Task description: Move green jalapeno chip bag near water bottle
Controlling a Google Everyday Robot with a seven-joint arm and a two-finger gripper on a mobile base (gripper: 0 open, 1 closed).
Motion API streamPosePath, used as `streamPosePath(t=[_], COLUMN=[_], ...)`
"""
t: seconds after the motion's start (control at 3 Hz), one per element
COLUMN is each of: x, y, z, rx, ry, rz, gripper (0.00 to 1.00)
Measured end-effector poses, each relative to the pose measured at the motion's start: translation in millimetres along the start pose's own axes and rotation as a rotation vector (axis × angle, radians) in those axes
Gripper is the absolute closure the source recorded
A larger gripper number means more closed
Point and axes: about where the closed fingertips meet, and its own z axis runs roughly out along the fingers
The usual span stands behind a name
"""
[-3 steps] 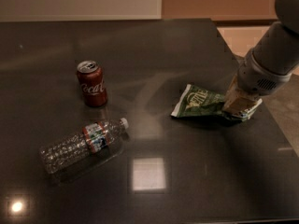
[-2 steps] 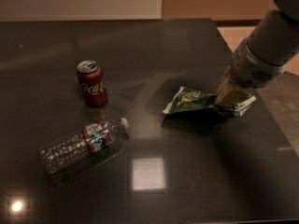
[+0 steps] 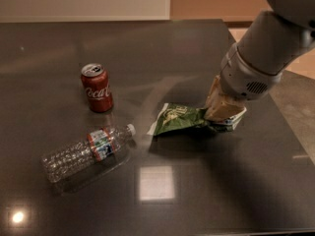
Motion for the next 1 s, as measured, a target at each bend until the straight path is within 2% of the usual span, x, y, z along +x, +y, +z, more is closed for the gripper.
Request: streamPosePath(t=[0.33, 1.0], x=[-16.4, -35.4], y=[19.9, 41.4], z=[8.2, 16.4], rx=[-0.035, -0.070], ry=[-0.014, -0.053], rz=[-0.055, -0.117], gripper=[0.82, 0.36])
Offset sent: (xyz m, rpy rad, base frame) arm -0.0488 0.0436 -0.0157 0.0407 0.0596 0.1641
